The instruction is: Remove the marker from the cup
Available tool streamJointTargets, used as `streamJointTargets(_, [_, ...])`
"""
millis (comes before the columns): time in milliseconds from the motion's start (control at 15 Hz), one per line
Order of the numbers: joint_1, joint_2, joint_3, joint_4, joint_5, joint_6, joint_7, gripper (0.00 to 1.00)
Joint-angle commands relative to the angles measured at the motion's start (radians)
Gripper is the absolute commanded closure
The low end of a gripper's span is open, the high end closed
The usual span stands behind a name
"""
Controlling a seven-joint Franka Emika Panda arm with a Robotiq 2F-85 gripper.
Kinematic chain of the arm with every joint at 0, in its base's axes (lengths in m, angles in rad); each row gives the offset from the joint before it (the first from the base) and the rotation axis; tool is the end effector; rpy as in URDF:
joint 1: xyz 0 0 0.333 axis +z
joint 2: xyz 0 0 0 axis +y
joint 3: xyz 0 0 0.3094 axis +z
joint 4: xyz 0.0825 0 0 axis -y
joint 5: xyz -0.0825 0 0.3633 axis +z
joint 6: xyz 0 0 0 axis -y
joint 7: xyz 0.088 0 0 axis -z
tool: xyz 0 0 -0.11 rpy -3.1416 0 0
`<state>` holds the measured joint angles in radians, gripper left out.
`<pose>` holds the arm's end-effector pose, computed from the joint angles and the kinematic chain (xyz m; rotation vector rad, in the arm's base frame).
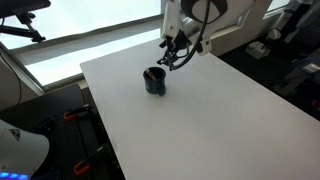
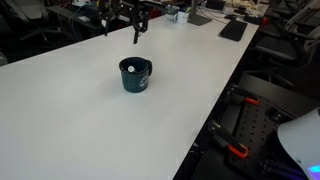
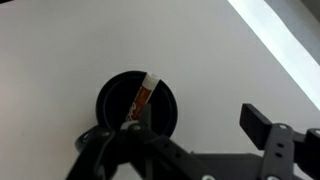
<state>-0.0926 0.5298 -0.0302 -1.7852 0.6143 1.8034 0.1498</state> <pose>0.5860 -0.0209 0.2449 -2.4336 0.7221 0.6623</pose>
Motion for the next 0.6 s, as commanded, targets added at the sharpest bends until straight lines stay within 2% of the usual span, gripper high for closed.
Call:
streamJointTargets(0, [0.012, 0.066, 0.011, 0.078, 0.011, -0.009, 0.070, 0.18])
streamJointTargets(133, [0.016, 0.087, 0.018, 0.097, 0.011, -0.011, 0.086, 0.28])
streamJointTargets(267, [0.022, 0.102, 0.023, 0.106, 0.011, -0.005, 0.102, 0.24])
streamJointTargets(533, [0.039, 0.103, 0.022, 0.080, 0.013, 0.029, 0.137, 0.23])
